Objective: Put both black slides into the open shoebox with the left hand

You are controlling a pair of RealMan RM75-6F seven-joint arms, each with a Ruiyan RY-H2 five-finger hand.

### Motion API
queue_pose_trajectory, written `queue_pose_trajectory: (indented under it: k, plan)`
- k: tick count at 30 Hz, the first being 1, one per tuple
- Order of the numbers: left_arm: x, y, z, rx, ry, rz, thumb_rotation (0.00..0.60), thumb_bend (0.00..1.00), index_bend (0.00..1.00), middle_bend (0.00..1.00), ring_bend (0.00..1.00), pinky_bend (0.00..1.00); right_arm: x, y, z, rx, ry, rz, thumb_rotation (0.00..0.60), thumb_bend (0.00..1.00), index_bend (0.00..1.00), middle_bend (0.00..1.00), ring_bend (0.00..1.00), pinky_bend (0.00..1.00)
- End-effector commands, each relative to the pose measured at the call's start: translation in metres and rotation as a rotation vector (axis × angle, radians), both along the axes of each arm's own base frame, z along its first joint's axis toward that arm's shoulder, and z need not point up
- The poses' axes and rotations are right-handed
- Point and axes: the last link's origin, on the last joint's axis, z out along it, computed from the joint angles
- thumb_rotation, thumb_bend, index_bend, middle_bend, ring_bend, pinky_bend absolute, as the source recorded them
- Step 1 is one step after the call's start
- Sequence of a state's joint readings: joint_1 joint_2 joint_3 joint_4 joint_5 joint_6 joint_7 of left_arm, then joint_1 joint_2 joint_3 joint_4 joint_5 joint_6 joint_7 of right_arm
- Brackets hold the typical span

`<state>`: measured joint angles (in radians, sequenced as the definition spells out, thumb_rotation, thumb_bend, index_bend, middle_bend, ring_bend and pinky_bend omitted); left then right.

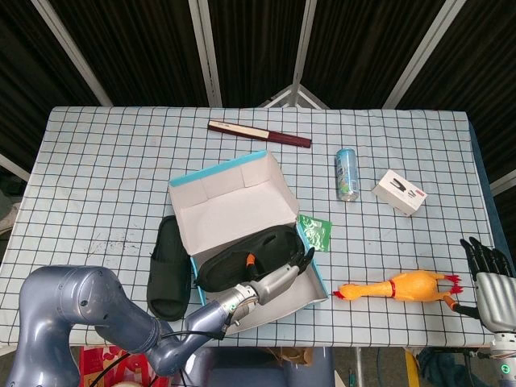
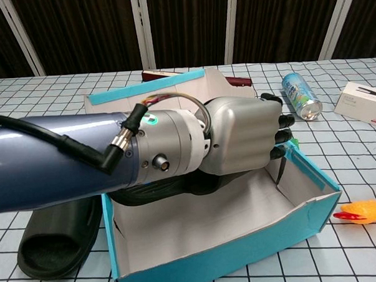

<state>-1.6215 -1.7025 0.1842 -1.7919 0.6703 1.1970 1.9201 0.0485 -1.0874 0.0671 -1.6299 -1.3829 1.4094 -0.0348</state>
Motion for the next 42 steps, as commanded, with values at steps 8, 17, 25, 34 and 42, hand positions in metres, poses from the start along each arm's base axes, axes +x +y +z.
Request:
queue_pose_trajectory:
  k: [8, 17, 25, 34, 42]
  plan:
    - [0.011, -0.002, 0.026, 0.018, -0.034, -0.026, 0.6, 0.28, 0.0, 0.01, 0.0, 0.21, 0.0, 0.0, -0.001, 0.008, 0.002, -0.001, 0.6, 0.16, 0.0, 0.05, 0.09, 0.07]
    - [0.005, 0.0, 0.023, 0.003, 0.012, -0.081, 0.6, 0.28, 0.0, 0.03, 0.0, 0.21, 0.001, 0.002, -0.001, 0.011, -0.006, 0.001, 0.6, 0.16, 0.0, 0.05, 0.09, 0.07]
    - [0.0, 0.006, 0.017, 0.025, 0.053, -0.101, 0.6, 0.26, 0.0, 0.05, 0.0, 0.21, 0.0, 0.0, -0.001, 0.008, -0.007, -0.006, 0.6, 0.16, 0.0, 0.05, 0.09, 0.07]
    - [-0.015, 0.005, 0.006, 0.002, 0.111, -0.104, 0.6, 0.18, 0.0, 0.05, 0.0, 0.21, 0.0, 0.001, 0.0, 0.005, -0.008, -0.002, 0.6, 0.16, 0.0, 0.05, 0.09, 0.07]
    - [-0.012, 0.005, 0.003, -0.017, 0.064, -0.101, 0.6, 0.06, 0.0, 0.05, 0.0, 0.21, 0.0, 0.0, 0.0, 0.007, -0.005, -0.003, 0.6, 0.16, 0.0, 0.05, 0.09, 0.07]
